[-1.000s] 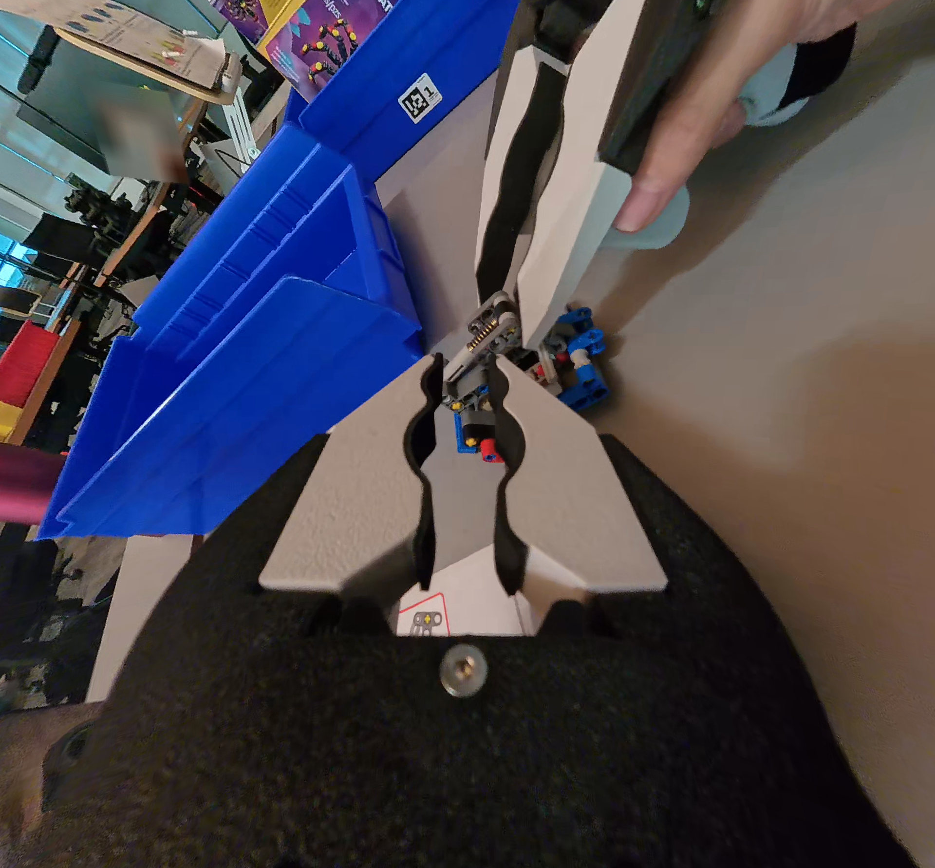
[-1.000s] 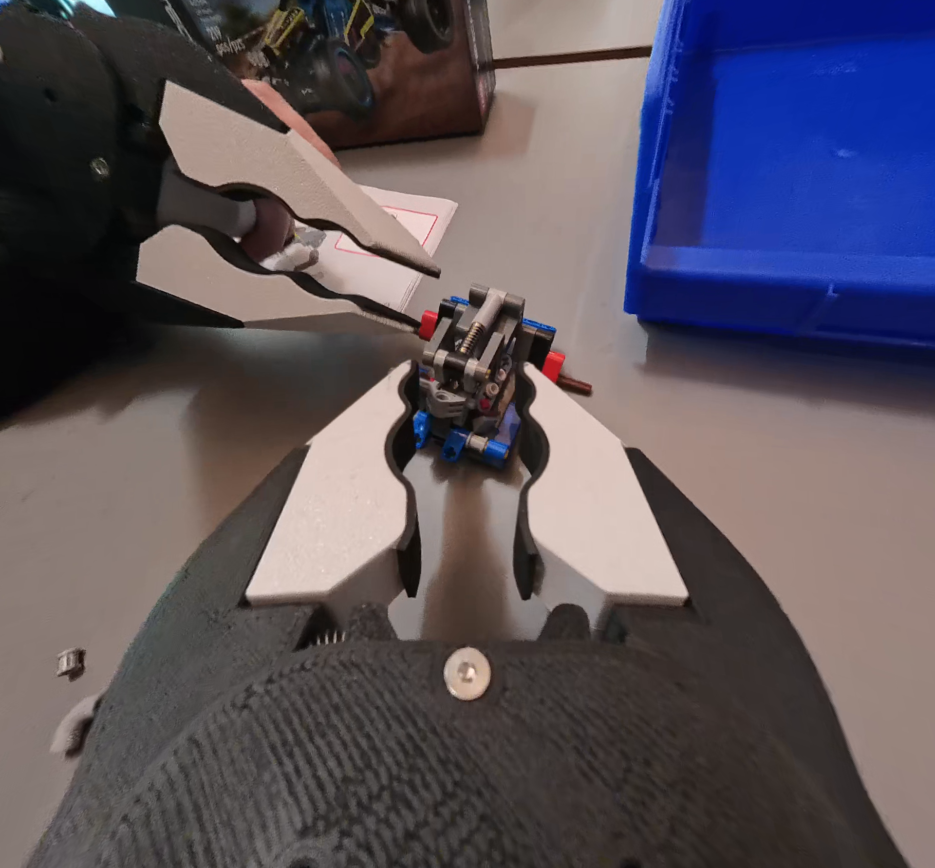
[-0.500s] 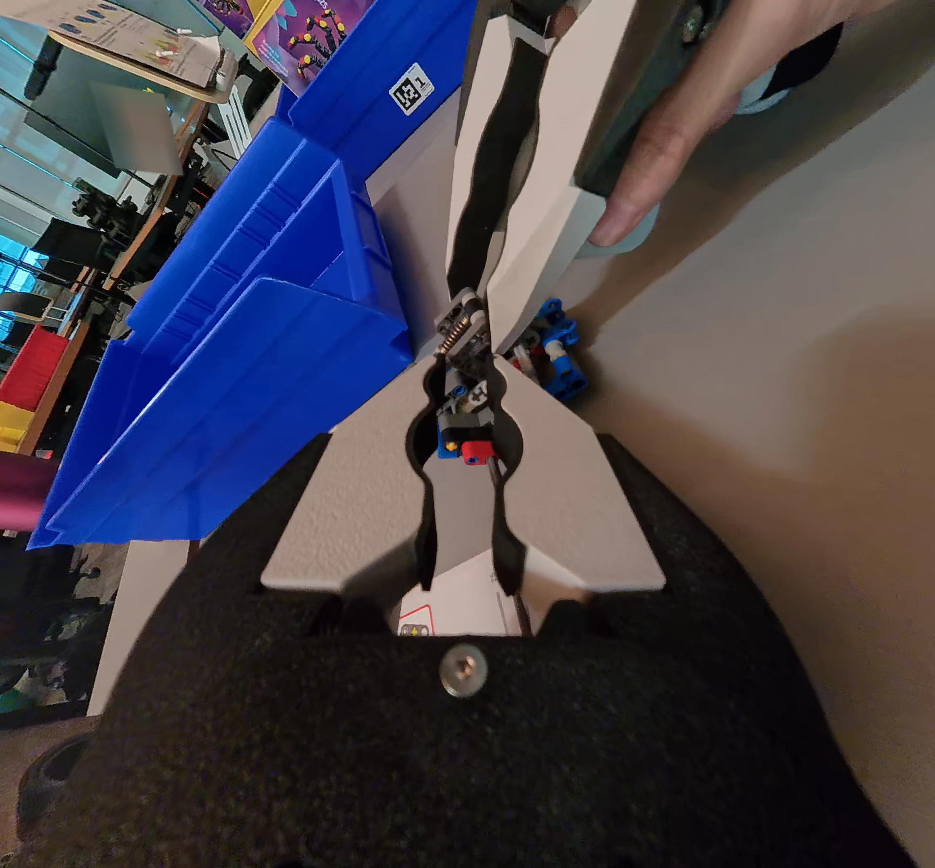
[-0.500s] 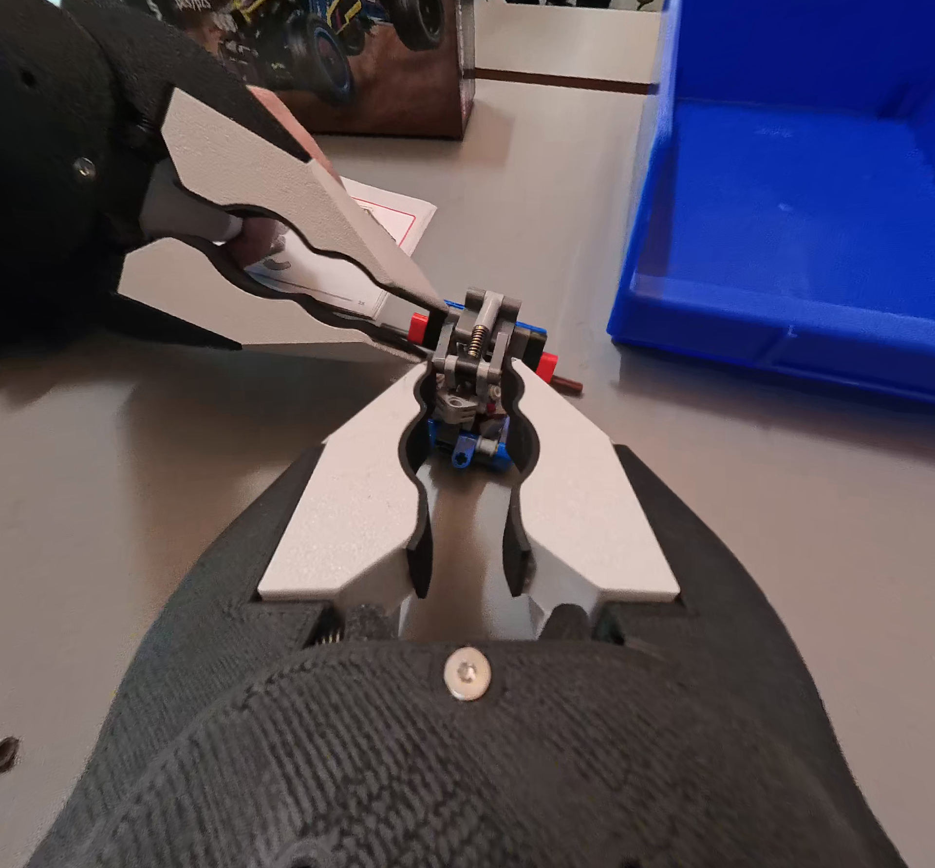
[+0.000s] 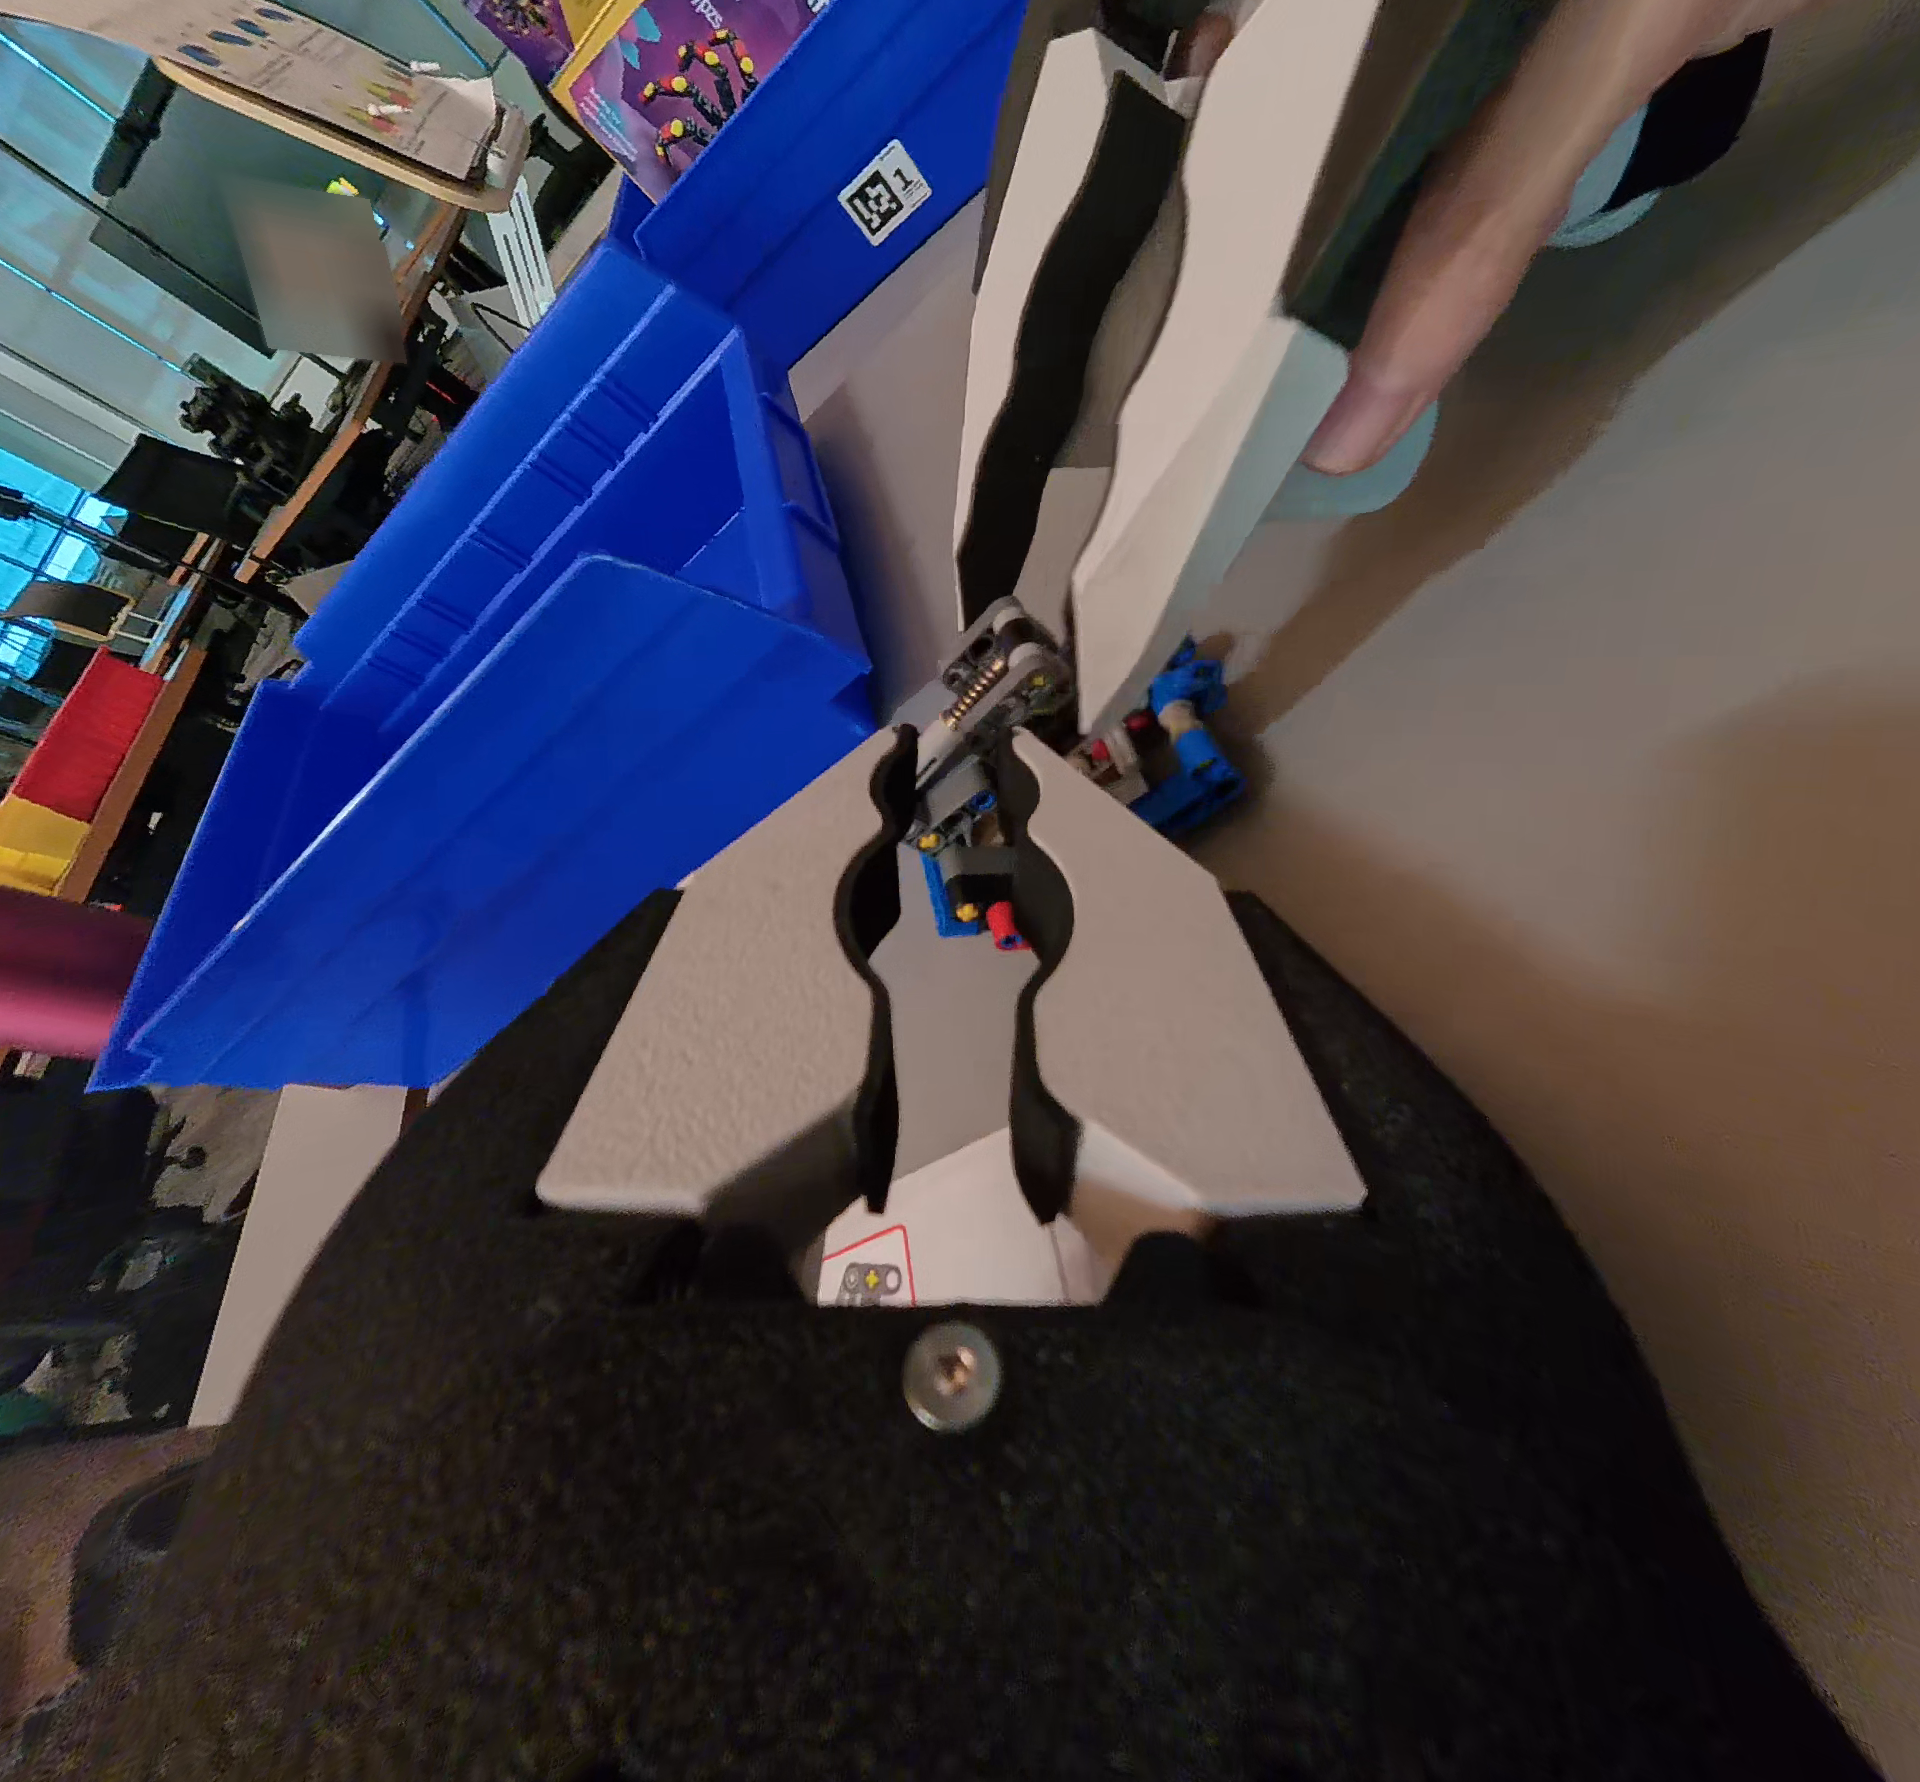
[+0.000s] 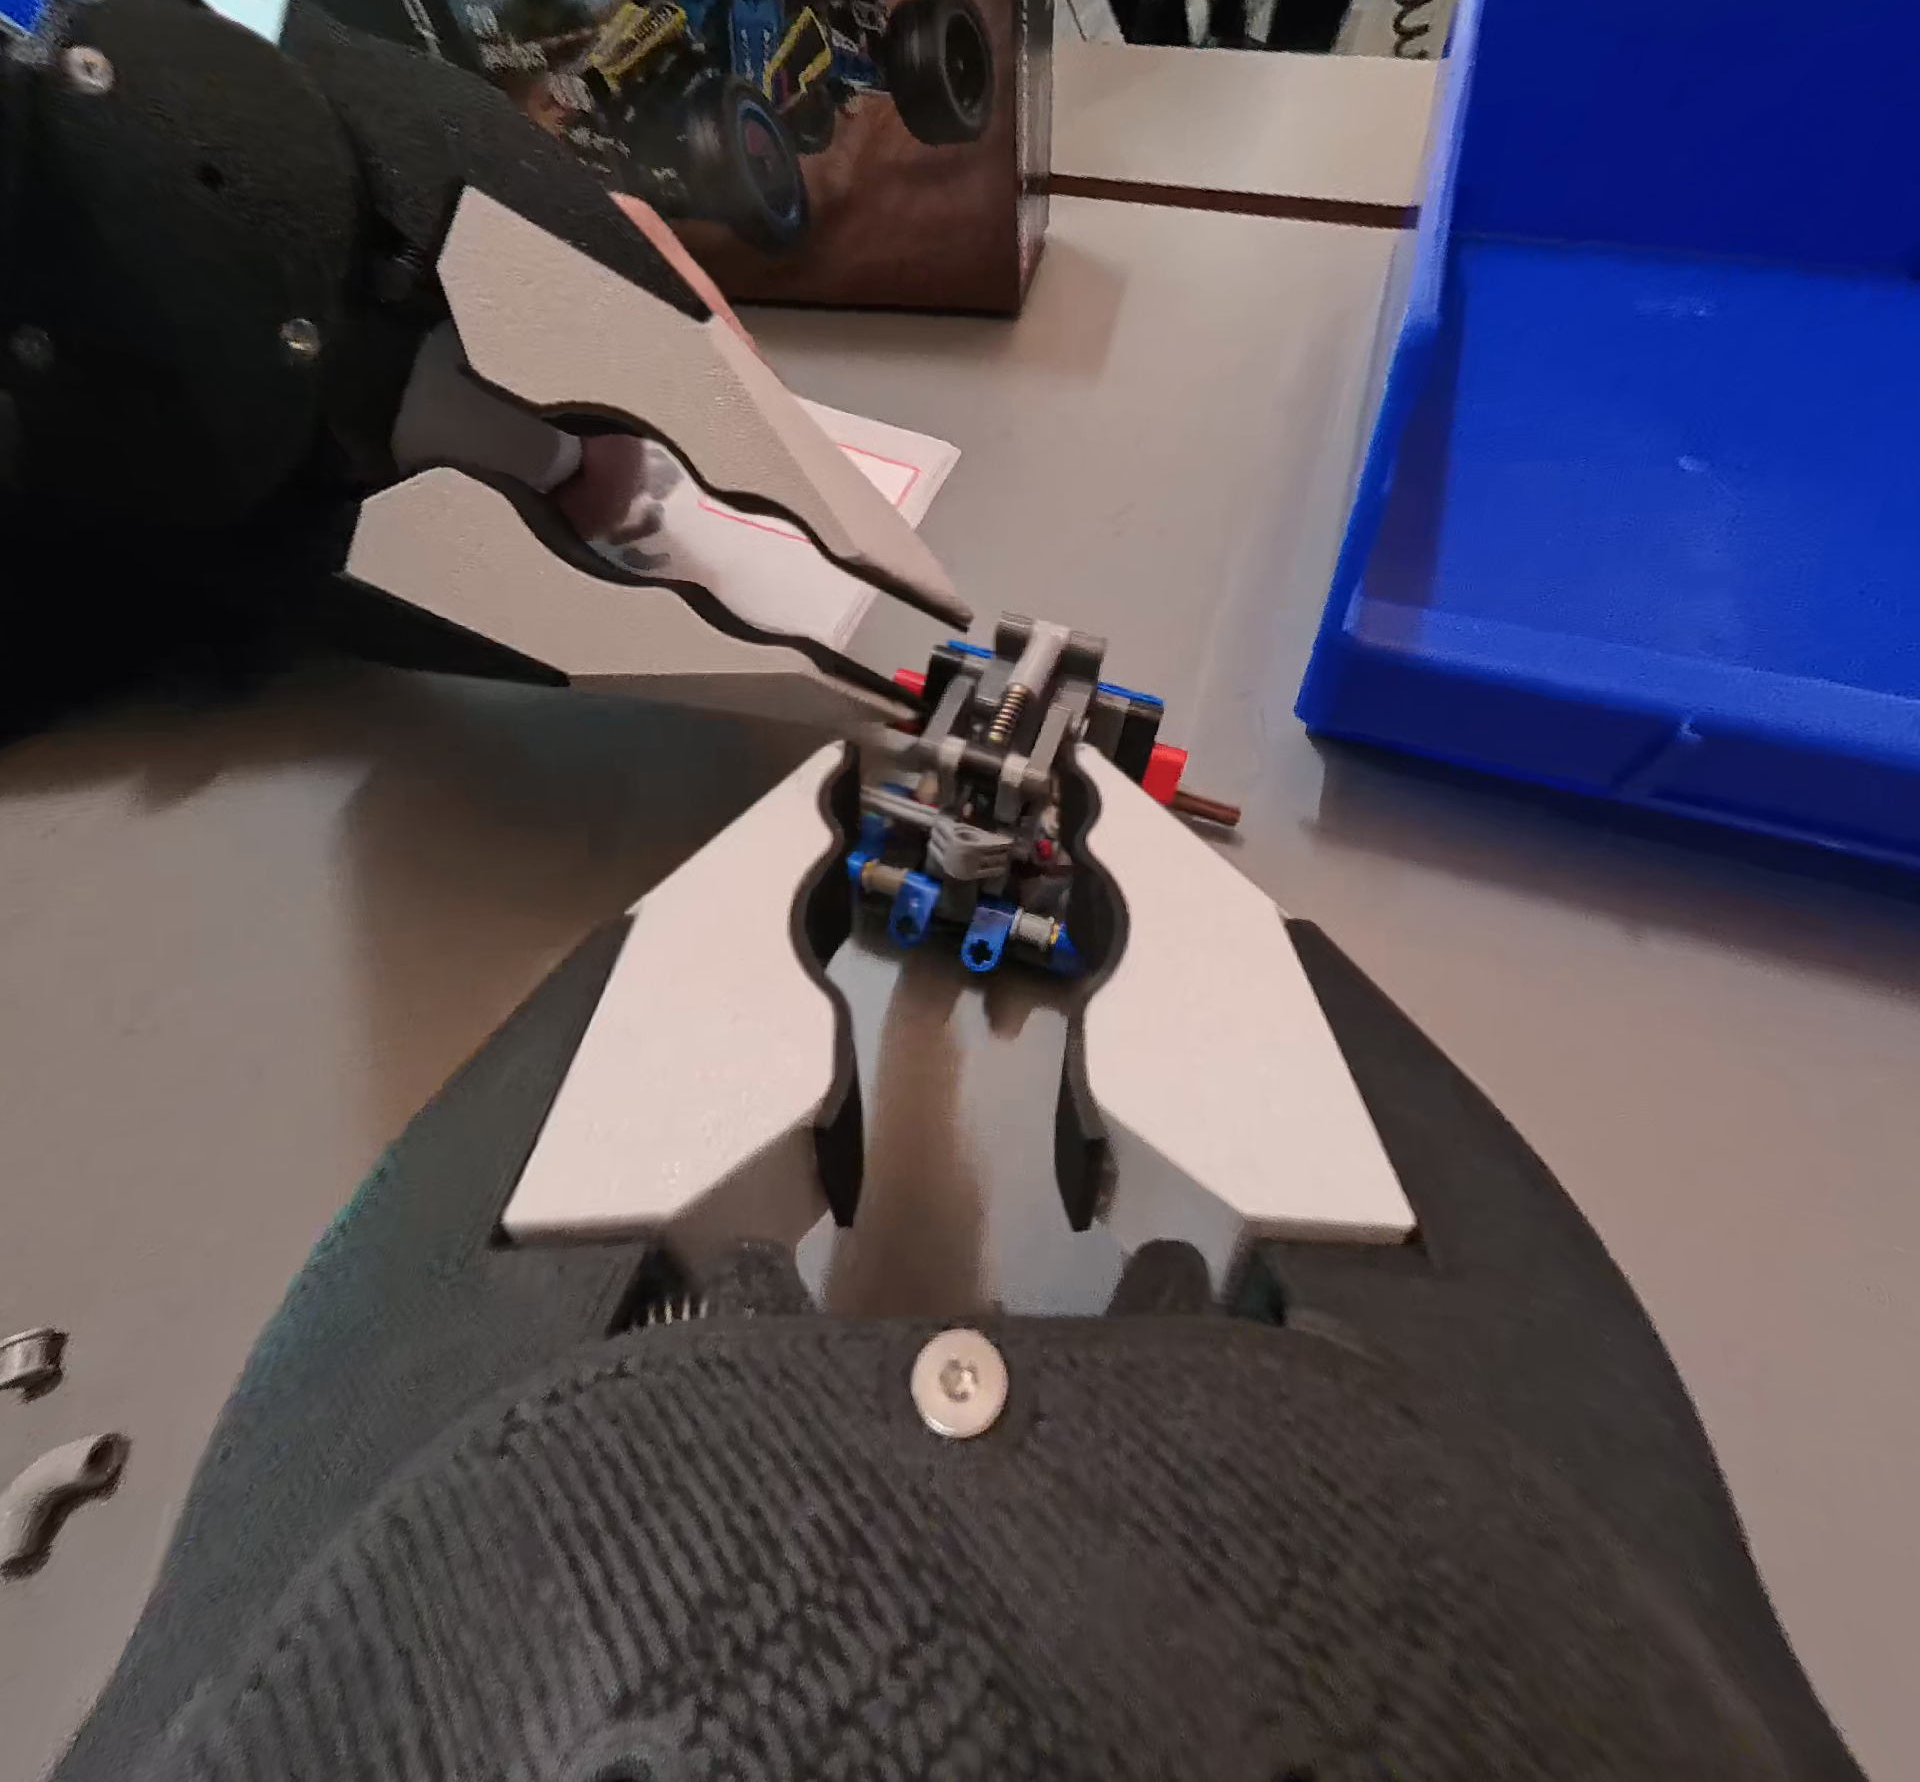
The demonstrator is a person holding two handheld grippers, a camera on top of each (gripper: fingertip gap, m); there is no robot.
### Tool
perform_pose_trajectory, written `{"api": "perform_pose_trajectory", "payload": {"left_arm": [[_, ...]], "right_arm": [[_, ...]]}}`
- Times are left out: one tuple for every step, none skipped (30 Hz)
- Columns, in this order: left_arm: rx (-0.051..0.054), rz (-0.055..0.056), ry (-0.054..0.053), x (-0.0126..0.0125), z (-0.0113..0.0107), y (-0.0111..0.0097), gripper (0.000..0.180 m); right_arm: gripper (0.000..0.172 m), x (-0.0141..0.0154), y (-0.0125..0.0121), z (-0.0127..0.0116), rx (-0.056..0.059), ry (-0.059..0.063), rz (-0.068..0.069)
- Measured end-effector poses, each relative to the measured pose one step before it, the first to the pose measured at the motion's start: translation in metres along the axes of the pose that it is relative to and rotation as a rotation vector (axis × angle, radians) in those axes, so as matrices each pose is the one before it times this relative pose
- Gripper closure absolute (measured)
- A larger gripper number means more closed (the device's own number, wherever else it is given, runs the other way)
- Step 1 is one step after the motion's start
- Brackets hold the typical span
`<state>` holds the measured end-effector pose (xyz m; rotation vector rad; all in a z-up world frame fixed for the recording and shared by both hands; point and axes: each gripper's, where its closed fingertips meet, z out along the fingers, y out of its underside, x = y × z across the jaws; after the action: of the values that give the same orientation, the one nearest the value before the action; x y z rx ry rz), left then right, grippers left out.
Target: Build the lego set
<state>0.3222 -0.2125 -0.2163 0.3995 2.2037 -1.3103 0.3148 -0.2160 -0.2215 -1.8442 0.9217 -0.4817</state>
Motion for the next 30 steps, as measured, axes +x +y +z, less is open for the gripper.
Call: {"api": "perform_pose_trajectory", "payload": {"left_arm": [[0.0023,-0.0127,-0.0053,-0.00229,-0.00149,-0.0001,0.169],[0.0013,-0.0172,-0.0041,-0.00224,-0.00165,-0.00043,0.169],[-0.0013,-0.0204,-0.0062,-0.00231,-0.00173,-0.00017,0.169],[-0.0025,-0.0247,-0.0123,-0.00252,-0.002,0.00005,0.17],[-0.0051,-0.0288,-0.0102,-0.00149,-0.00211,0.00027,0.171],[-0.0102,-0.0323,0.0007,0.00093,-0.00167,0.00061,0.172],[-0.0163,-0.0337,0.0106,0.00318,-0.00137,0.00108,0.172],[-0.029,-0.0407,0.0061,0.00268,-0.00097,0.0024,0.172],[-0.0415,-0.0509,0.0032,0.0019,-0.00058,0.0042,0.172],[-0.0456,-0.0565,0.0189,0.0039,-0.0002,0.00494,0.171],[-0.0415,-0.0581,0.0232,0.00434,-0.00007,0.00495,0.169],[-0.0258,-0.0563,0.0197,0.00384,-0.00027,0.00343,0.17],[-0.0089,-0.0502,0.0311,0.00528,-0.00017,0.00185,0.168],[-0.0012,-0.0484,0.0348,0.00562,-0.00002,0.0016,0.165],[0.0013,-0.0465,0.0198,0.00305,0.00011,0.00174,0.163],[0.0001,-0.0399,0.006,0.00075,0.00044,0.00213,0.161],[-0.0043,-0.0254,0.0097,0.00127,0.00103,0.00284,0.161],[-0.0033,-0.0157,0.0099,0.00113,0.00103,0.00285,0.161],[-0.0039,-0.0148,-0.0027,-0.00067,0.00083,0.00291,0.161],[-0.0037,-0.0129,-0.0095,-0.00158,0.00013,0.00266,0.161],[0.002,-0.0067,0.0029,0.00034,-0.00034,0.00129,0.161],[0.0074,-0.0018,0.0111,0.00204,-0.00089,0.00025,0.161],[0.0046,-0.0007,-0.0005,0.00076,-0.00127,0.00055,0.162],[0.0005,0.0037,-0.0106,-0.00037,-0.00147,0.00084,0.163],[0.0005,0.0158,0.0005,0.00155,-0.00143,0.001,0.165],[0.0041,0.0273,0.0129,0.00392,-0.00154,0.00029,0.169],[0.0047,0.0299,0.007,0.00355,-0.00135,-0.00023,0.172],[0.0007,0.0289,0.0019,0.00291,-0.00108,0.00018,0.173],[0.0008,0.023,0.0065,0.00362,-0.00074,0.00019,0.175],[-0.002,0.0167,0.0115,0.00413,-0.00114,0.00032,0.176]], "right_arm": [[0.133,-0.0016,-0.0008,-0.00197,0.0003,-0.0247,0.0147],[0.133,0.0009,-0.00086,-0.0032,-0.0005,-0.0152,0.0146],[0.135,0.00349,-0.0024,-0.00418,0.0129,0.0009,0.0082],[0.139,0.00455,-0.00243,-0.00408,0.0181,0.0075,0.006],[0.141,0.00322,-0.00012,-0.00252,0.0082,-0.0029,0.0101],[0.139,0.00116,0.00287,-0.00051,-0.0079,-0.0169,0.018],[0.135,0.00026,0.00499,0.00087,-0.0206,-0.021,0.024],[0.13,0.00027,0.00489,0.00171,-0.0228,-0.0148,0.0206],[0.125,-0.0007,0.00196,0.00197,-0.0091,-0.0097,0.0066],[0.125,-0.00287,-0.00011,0.00194,0.0028,-0.0119,-0.0097],[0.127,-0.00235,0.00029,0.00228,0.0,-0.0013,-0.0128],[0.128,-0.00254,0.00121,0.0022,-0.0117,0.0029,-0.0112],[0.129,-0.00444,0.00064,0.00198,-0.0116,-0.0054,-0.0135],[0.128,-0.00568,-0.00093,0.00145,-0.0054,-0.0115,-0.0163],[0.131,-0.00651,-0.00154,0.00099,-0.0025,-0.0167,-0.0195],[0.133,-0.00625,-0.00132,0.00113,-0.0029,-0.0151,-0.0174],[0.132,-0.00389,-0.00058,0.00145,-0.0063,-0.0029,-0.0123],[0.13,-0.00381,-0.00032,0.00186,-0.0039,-0.0067,-0.01],[0.129,-0.00538,-0.0002,0.00231,-0.0011,-0.0215,-0.0075],[0.13,-0.00553,0.00154,0.0025,-0.0069,-0.0275,0.0025],[0.13,-0.00398,0.00318,0.00262,-0.0161,-0.0209,0.0134],[0.131,-0.00214,0.00281,0.00217,-0.0178,-0.0094,0.0084],[0.131,-0.00106,0.00184,0.00125,-0.0129,-0.0003,0.0003],[0.133,-0.0011,-0.00057,-0.00005,-0.001,0.0018,-0.0109],[0.133,-0.00239,0.00035,0.00005,-0.0066,-0.0054,-0.0131],[0.133,-0.00232,0.00106,0.00016,-0.0089,-0.0038,-0.0022],[0.131,-0.00194,0.00075,0.00061,-0.0041,-0.0012,0.0085],[0.131,-0.00191,-0.00029,0.00037,0.0037,-0.0008,0.0065],[0.131,-0.00198,0.00072,0.00021,-0.0034,0.0014,0.0058],[0.13,-0.00294,0.00176,-0.00046,-0.0114,-0.0004,0.0032]]}}
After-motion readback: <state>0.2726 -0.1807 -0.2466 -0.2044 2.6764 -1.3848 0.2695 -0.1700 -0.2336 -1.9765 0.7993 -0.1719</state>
